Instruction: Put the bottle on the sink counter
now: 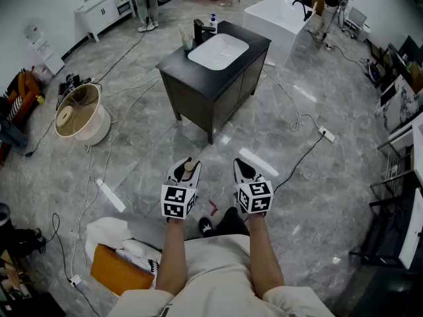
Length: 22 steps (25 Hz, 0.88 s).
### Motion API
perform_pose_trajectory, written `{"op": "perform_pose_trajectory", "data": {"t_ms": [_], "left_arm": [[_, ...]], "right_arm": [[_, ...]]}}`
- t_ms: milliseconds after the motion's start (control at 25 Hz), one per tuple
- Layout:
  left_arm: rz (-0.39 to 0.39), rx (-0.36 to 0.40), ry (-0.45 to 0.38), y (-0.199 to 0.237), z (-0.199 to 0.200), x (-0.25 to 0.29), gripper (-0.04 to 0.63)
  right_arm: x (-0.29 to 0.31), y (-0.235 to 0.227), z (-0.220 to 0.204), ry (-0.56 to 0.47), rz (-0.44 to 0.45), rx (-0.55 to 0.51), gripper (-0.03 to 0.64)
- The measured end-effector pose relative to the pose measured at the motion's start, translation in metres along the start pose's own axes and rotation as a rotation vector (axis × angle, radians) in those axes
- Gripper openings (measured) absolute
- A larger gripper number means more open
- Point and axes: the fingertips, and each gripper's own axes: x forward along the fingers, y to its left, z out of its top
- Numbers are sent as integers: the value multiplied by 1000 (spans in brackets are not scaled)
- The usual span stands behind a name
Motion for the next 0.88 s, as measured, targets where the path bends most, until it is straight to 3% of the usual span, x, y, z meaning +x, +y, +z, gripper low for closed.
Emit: {"op": "perform_pose_trajectory", "data": {"t_ms": [480,880], "left_arm": [[-3,32,-12,3,21,27,120],[76,27,-34,14,54,62,120]], "right_arm": [[20,-24,14,-3,45,28,4],[52,-61,43,9,130,9,4]]}}
